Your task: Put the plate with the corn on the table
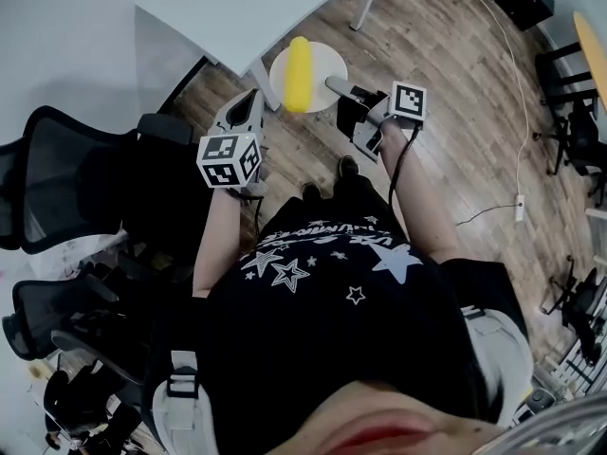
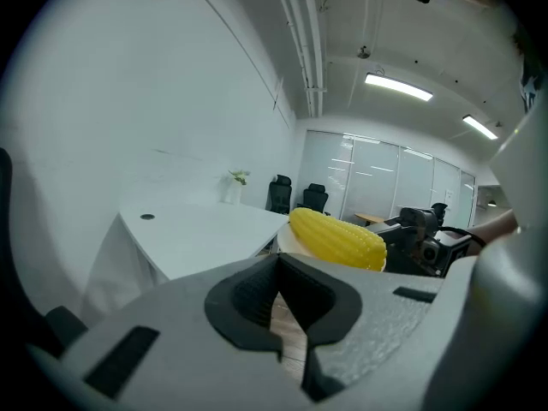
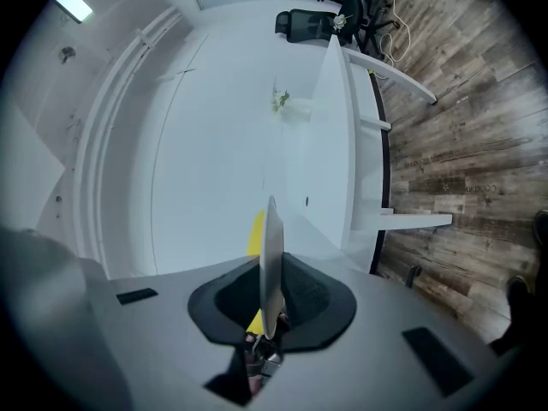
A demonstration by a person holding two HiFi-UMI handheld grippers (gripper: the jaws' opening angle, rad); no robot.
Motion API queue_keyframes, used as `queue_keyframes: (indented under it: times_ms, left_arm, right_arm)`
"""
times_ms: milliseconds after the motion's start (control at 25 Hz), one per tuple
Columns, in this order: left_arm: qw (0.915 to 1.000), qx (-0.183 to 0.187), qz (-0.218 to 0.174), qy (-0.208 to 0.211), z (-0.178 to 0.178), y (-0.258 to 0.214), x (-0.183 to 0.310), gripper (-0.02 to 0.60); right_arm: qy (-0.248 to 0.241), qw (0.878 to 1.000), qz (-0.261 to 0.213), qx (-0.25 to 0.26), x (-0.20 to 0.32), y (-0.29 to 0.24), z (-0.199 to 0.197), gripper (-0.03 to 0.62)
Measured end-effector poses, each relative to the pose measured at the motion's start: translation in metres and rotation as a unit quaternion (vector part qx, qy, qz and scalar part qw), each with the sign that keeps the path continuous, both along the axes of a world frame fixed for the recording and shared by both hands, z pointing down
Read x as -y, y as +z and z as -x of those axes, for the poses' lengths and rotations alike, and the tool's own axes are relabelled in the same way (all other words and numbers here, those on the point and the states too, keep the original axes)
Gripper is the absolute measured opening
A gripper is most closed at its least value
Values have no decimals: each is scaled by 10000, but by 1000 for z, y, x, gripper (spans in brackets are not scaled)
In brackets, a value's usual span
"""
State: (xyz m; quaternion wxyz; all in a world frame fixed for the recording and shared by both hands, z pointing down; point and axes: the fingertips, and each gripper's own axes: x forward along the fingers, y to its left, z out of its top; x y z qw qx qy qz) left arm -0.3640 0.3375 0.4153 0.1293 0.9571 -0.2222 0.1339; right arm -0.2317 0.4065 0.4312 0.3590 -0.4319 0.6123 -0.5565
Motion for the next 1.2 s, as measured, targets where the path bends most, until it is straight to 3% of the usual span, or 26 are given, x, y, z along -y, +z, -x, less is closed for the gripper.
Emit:
queue_keyframes:
  times_ms: [680,920,1200]
  left_arm:
    - [9998,-4,142,-118,3,9,7,6]
    - [9995,119,182,-213,-20,18,28,6]
    - [9988,173,222,-402,-75,22,79,6]
  right_arm:
    - [30,10000,10,79,12,2,-9,43]
    - [-94,9998,1,148,37,13,-34,44]
    - [-302,9994,-61,148,90,15,-91,44]
